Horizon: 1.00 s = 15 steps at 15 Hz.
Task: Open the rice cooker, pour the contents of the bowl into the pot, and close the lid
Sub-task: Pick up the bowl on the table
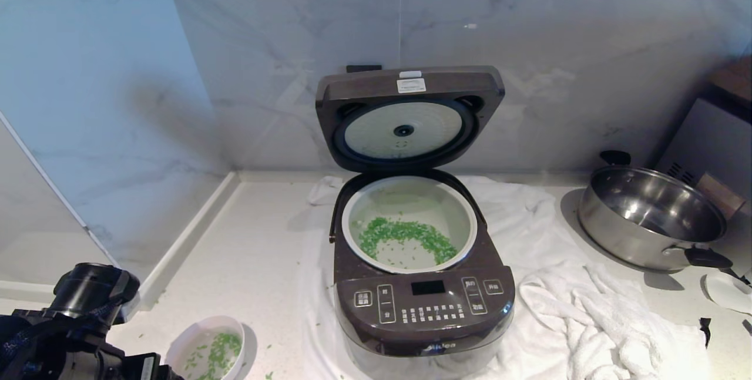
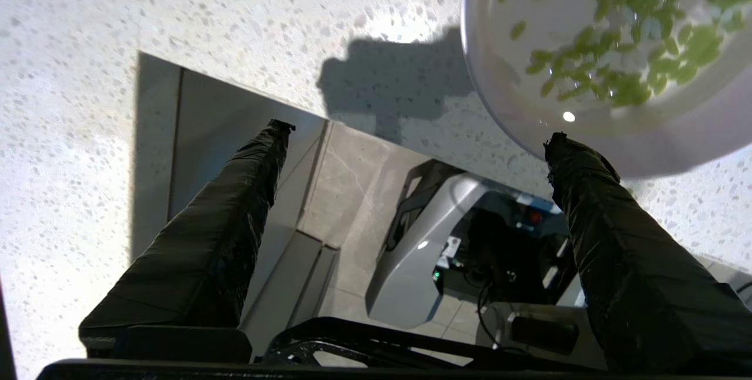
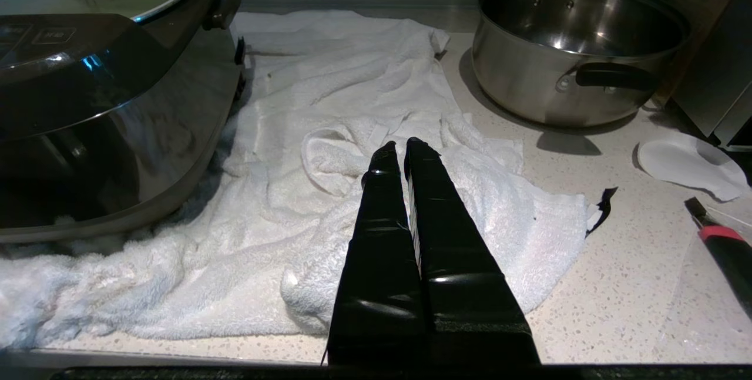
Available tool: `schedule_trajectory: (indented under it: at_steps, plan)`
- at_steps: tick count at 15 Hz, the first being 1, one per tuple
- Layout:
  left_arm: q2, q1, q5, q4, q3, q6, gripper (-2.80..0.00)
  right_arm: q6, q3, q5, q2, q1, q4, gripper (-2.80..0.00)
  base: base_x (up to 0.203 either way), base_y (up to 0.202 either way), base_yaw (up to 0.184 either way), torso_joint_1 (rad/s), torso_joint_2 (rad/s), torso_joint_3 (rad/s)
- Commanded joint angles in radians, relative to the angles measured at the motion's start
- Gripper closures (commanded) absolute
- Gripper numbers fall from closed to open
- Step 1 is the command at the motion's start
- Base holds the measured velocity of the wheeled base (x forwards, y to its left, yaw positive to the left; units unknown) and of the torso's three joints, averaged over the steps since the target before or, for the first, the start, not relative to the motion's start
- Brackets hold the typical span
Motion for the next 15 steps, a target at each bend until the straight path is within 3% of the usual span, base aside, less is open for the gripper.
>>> schedule_trajectory:
  at_steps: [1,4,9,12,15]
  plan:
    - [0.005,-0.008,-0.001,-0.001,0.017,-0.004,-2.80,0.000,0.000,0.001,0.000,0.000,0.000,0.00,0.000,0.000,0.000,0.000,0.00,0.000]
    - [0.052,-0.014,-0.003,-0.035,0.004,-0.009,-2.80,0.000,0.000,0.001,0.000,0.000,0.000,0.00,0.000,0.000,0.000,0.000,0.00,0.000]
    - [0.100,-0.053,-0.006,-0.055,-0.001,-0.094,-2.80,0.000,0.000,0.001,0.000,0.000,0.000,0.00,0.000,0.000,0.000,0.000,0.00,0.000]
    - [0.139,-0.047,-0.005,-0.064,0.016,-0.108,-2.80,0.000,0.000,0.001,0.000,0.000,0.000,0.00,0.000,0.000,0.000,0.000,0.00,0.000]
    - [0.218,-0.050,-0.014,-0.126,0.029,-0.152,-2.80,0.000,0.000,0.001,0.000,0.000,0.000,0.00,0.000,0.000,0.000,0.000,0.00,0.000]
